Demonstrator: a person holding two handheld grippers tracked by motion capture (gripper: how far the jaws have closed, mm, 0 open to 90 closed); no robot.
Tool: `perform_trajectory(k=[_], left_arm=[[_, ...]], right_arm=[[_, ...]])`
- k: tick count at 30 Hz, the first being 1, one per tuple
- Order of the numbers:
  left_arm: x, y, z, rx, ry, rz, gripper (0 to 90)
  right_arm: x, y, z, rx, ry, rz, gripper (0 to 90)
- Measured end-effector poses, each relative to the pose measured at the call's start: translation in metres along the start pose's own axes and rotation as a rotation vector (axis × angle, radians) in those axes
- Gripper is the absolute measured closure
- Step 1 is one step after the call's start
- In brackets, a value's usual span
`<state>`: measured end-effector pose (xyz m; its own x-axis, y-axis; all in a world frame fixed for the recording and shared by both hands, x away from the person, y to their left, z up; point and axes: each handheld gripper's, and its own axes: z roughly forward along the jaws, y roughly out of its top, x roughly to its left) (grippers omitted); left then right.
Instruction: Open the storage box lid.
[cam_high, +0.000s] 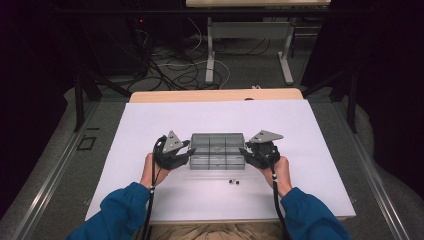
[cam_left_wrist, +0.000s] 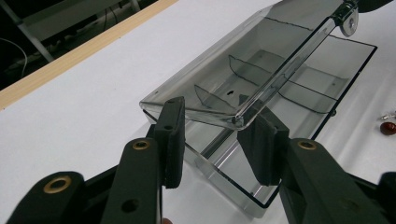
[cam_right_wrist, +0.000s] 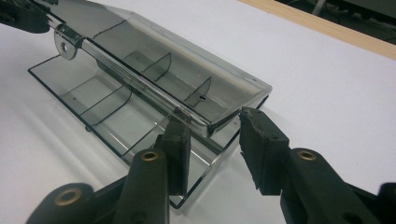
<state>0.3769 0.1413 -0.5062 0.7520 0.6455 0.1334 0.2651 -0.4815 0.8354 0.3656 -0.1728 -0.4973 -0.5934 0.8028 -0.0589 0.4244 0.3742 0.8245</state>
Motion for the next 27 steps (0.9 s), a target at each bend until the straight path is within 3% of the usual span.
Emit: perform_trajectory(k=[1,27], left_arm=[[0.000,0.000,0.000,-0.008,-0.002,-0.013,63.3],[0.019,0.009,0.010,-0.040,0.008,-0.077,74.5]], right_arm=[[-0.001,0.001,-0.001,0.015,0.004,0.003,63.9],[-0.012,0.015,0.005,-0.047,-0.005,0.032,69.6]])
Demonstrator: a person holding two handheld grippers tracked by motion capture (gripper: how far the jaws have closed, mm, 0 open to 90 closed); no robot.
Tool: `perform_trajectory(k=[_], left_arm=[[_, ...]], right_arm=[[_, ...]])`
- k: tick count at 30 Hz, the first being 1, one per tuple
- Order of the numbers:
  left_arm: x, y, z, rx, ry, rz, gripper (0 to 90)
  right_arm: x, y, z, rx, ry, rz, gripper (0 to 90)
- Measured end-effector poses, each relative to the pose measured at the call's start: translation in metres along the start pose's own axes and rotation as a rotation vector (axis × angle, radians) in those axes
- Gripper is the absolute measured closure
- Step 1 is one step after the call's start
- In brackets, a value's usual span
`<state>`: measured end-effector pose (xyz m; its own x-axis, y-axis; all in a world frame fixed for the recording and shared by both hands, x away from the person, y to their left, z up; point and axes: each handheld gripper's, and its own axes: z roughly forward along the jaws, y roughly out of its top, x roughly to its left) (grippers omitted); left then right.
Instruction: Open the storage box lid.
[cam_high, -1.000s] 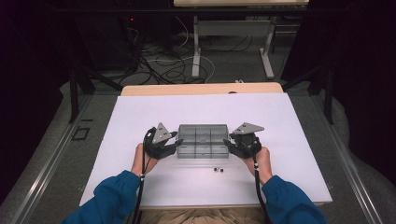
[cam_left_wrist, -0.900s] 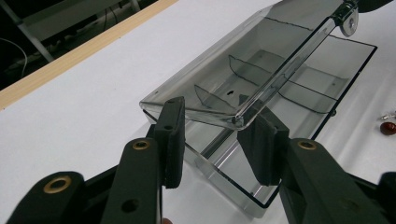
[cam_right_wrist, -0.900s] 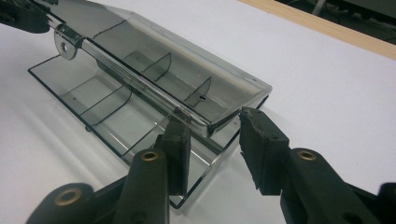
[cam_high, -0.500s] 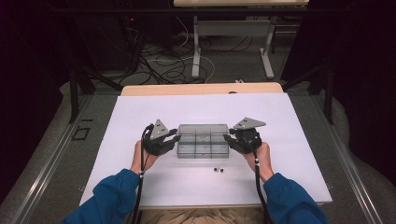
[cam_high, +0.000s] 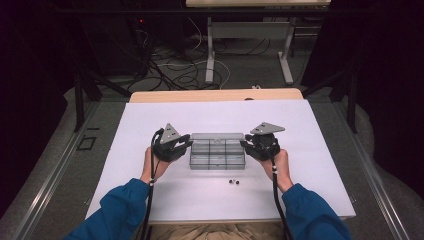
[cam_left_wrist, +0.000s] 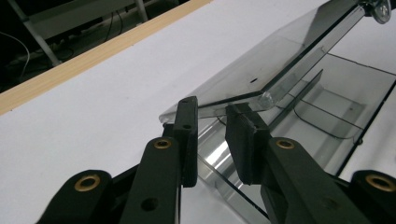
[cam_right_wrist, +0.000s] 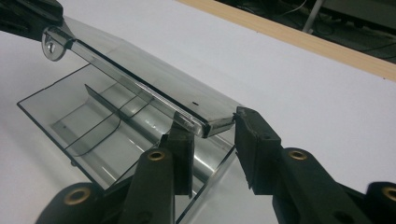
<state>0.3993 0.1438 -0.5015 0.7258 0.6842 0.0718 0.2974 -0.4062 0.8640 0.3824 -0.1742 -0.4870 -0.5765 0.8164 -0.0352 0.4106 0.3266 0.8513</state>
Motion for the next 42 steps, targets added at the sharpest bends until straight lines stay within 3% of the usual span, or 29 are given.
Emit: perform_trajectory(k=[16,22,33,42], left_arm=[[0.010,0.003,0.010,-0.005,0.003,-0.056,74.3],[0.016,0.003,0.014,-0.016,0.000,-0.099,76.8],[0.022,0.004,0.022,-0.014,0.012,-0.111,78.6],[0.030,0.000,0.032,-0.014,0.004,-0.145,79.0]], right_arm=[[-0.011,0.002,0.009,-0.016,-0.007,0.044,76.2],[-0.016,0.006,0.017,-0.018,-0.008,0.066,76.8],[-0.020,0.006,0.027,-0.022,-0.036,0.081,79.0],[-0.025,0.003,0.038,-0.016,-0.051,0.091,80.6]])
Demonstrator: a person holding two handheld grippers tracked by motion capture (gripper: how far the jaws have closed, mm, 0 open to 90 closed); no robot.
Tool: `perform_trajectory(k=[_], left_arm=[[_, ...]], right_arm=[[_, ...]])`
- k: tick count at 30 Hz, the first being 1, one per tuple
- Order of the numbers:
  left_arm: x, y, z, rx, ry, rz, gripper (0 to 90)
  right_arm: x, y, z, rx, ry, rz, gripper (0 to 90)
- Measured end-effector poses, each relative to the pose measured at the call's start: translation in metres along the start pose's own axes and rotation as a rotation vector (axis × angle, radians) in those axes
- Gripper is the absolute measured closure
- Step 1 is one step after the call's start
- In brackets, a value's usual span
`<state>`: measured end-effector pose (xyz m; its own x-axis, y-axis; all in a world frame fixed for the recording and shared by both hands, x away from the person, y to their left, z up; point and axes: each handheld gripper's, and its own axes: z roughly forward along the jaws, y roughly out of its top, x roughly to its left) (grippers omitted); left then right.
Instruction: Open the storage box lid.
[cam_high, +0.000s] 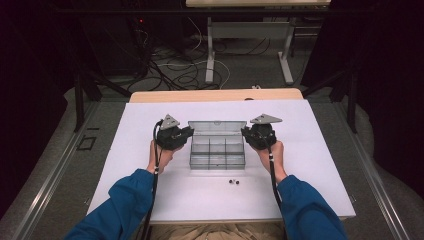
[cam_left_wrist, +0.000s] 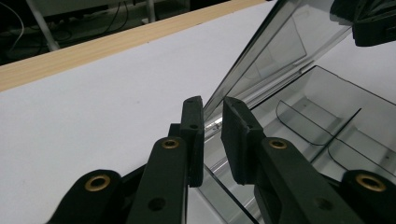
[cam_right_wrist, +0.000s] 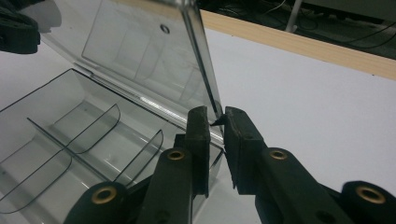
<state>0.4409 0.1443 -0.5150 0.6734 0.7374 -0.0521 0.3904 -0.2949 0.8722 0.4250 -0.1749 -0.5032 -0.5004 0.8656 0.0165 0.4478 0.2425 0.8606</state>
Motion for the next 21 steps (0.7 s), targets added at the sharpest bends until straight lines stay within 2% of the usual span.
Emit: perform_trajectory(k=[6,14,15,21], left_arm=[[0.002,0.000,0.006,0.008,0.013,0.001,79.6],[0.005,-0.002,0.014,0.021,0.013,-0.017,78.9],[0.005,-0.002,0.015,0.023,0.015,-0.019,79.0],[0.006,-0.003,0.018,0.034,0.021,-0.014,79.0]], right_arm=[[-0.003,-0.001,0.006,0.010,-0.010,0.004,81.2],[-0.004,-0.003,0.012,0.025,-0.020,0.003,81.6],[-0.004,-0.003,0.013,0.030,-0.019,0.013,81.7],[-0.006,-0.005,0.017,0.036,-0.023,0.001,82.1]])
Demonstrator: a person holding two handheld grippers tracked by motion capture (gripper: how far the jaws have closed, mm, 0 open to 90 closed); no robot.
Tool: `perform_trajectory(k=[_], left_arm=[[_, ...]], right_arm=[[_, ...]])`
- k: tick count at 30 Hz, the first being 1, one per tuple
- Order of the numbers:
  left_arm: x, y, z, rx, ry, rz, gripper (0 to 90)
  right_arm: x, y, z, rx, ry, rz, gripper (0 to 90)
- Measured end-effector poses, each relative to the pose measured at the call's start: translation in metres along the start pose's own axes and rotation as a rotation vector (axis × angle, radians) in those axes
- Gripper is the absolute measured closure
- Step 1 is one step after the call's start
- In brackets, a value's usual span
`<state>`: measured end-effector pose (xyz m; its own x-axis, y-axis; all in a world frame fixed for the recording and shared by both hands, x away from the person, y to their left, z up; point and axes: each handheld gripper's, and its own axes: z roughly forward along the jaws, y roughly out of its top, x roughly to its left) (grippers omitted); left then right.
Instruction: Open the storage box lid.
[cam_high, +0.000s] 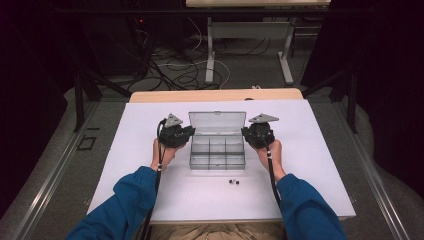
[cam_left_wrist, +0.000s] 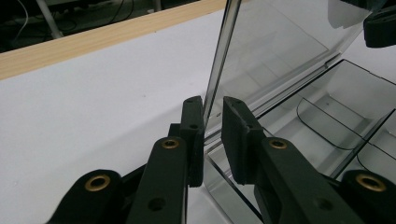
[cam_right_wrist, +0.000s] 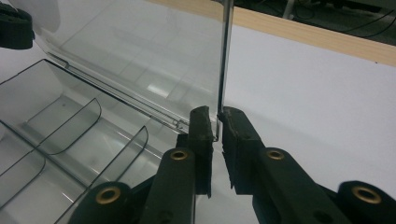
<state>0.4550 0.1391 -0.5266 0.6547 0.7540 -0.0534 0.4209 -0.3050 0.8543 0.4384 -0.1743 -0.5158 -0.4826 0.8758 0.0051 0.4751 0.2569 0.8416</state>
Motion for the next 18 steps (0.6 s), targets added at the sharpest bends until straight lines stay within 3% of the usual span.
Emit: perform_trajectory(k=[12,18], left_arm=[[0.0014,-0.0018,0.0035,0.010,0.006,-0.003,79.1],[0.0051,-0.0023,0.0005,0.010,0.033,-0.015,77.0]], right_arm=[[-0.0005,-0.0015,0.0065,0.010,-0.006,-0.004,82.7],[-0.0022,-0.0030,0.0087,0.030,-0.008,-0.002,82.4]])
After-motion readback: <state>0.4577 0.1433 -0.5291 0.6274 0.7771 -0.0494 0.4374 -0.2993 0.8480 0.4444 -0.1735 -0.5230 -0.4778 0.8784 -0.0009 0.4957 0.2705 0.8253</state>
